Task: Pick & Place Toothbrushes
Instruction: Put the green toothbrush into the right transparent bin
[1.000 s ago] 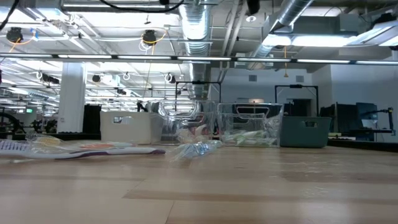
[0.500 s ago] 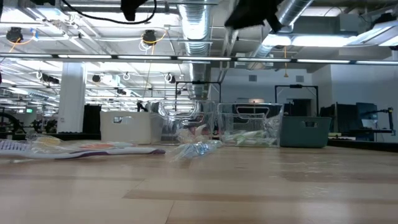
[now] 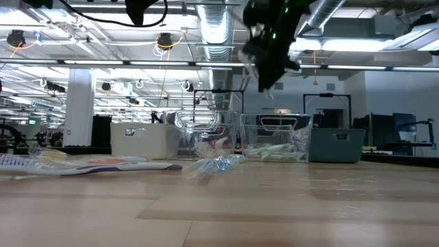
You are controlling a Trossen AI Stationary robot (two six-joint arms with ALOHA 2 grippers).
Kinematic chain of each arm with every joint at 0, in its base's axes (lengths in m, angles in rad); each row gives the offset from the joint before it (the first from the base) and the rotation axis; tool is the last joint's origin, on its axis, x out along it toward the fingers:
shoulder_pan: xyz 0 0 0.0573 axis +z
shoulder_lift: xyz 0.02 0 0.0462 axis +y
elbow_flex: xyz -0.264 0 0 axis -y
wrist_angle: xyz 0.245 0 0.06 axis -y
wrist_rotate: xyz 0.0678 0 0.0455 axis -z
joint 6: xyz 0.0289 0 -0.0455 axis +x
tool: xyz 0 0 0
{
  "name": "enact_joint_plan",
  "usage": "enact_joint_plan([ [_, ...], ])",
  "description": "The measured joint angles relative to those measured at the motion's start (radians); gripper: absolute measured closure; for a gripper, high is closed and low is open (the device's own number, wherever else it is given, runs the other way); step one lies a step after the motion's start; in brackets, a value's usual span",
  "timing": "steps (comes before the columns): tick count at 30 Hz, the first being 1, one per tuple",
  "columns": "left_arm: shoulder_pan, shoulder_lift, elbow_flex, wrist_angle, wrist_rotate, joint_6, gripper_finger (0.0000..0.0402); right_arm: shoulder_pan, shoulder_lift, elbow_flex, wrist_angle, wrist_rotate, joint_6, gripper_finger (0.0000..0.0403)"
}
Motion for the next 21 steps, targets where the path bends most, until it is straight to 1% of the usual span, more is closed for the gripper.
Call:
enact_joint_plan([
  [3, -0.015, 0.0, 0.0, -0.008, 0.0, -0.003, 0.0165, -0.054, 0.082, 0.026, -0.054, -0.036, -0.07, 0.0359],
  [8, -0.047, 0.0, 0.0, -0.008, 0.0, -0.015, 0.0168, -0.129, 0.154, 0.032, -0.154, -0.08, -0.078, 0.036],
  [11, -0.054, 0.0, 0.0, -0.008, 0.0, -0.014, 0.0167, -0.16, 0.173, 0.032, -0.175, -0.109, -0.096, 0.036],
  [16, -0.053, 0.0, 0.0, -0.007, -0.001, -0.014, 0.0171, -0.176, 0.175, 0.032, -0.177, -0.188, -0.211, 0.0359],
  [21, -0.053, 0.0, 0.0, 0.006, -0.003, -0.012, 0.0171, -0.189, 0.177, 0.032, -0.18, -0.204, -0.229, 0.036],
])
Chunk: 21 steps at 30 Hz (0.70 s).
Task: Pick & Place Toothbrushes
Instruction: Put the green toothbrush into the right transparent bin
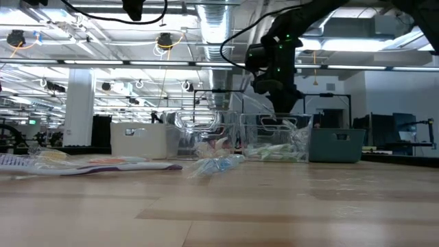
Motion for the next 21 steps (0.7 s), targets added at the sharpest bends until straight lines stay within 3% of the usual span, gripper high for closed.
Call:
enact_joint_plan([
  [9, 0.0, 0.0, 0.0, 0.006, -0.001, 0.002, 0.017, -0.014, 0.0, -0.015, 0.076, -0.009, 0.021, 0.0359],
  [21, 0.0, 0.0, 0.0, 0.001, 0.0, 0.002, 0.0169, -0.01, 0.005, -0.017, 0.079, -0.005, 0.169, 0.036],
])
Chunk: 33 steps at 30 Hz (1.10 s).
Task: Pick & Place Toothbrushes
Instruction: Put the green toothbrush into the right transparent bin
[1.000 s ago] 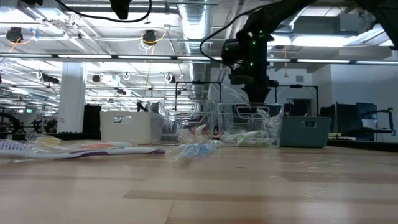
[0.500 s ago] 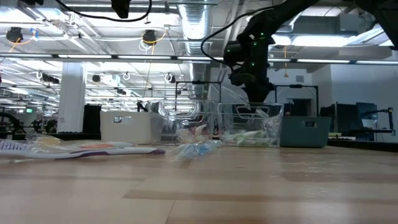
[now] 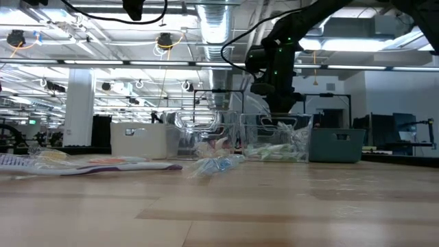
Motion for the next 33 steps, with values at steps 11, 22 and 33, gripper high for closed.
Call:
enact_joint_plan([
  [11, -0.007, 0.0, 0.0, -0.002, 0.002, 0.0, 0.0169, 0.046, 0.147, 0.001, 0.007, 0.001, -0.054, 0.0359],
  [22, -0.007, 0.0, 0.0, -0.002, 0.001, 0.015, 0.0169, 0.035, 0.206, 0.003, -0.035, 0.004, -0.08, 0.034],
  [33, -0.007, 0.0, 0.0, -0.001, -0.002, 0.015, 0.0169, 0.035, 0.097, 0.035, 0.011, 0.008, -0.069, 0.0293],
])
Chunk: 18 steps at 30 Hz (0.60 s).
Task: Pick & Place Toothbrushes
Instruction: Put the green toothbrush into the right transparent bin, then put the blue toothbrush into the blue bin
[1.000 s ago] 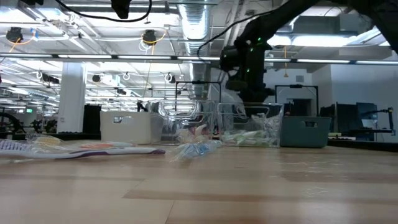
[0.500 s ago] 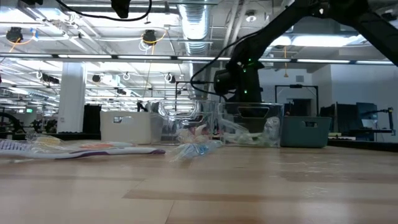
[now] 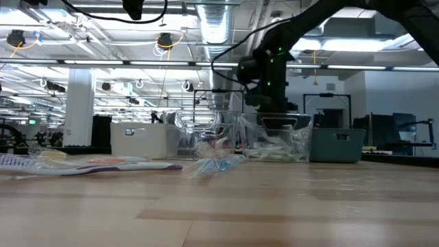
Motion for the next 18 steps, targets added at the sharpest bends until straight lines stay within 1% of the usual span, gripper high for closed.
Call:
enact_joint_plan([
  [4, 0.0, 0.0, 0.0, 0.0, 0.0, 0.0, 0.0169, 0.001, -0.008, 0.022, -0.024, 0.0, 0.025, 0.0256],
  [12, 0.0, 0.0, 0.0, -0.002, 0.001, 0.0, 0.017, 0.008, -0.007, 0.032, -0.056, 0.0, 0.025, 0.016],
  [15, 0.0, 0.0, 0.0, -0.002, 0.002, 0.0, 0.0169, 0.009, -0.007, 0.077, -0.113, 0.0, -0.002, 0.0138],
  [18, 0.0, 0.0, 0.0, -0.001, 0.004, 0.0, 0.0169, 0.024, -0.007, 0.135, -0.178, 0.0, -0.043, 0.013],
])
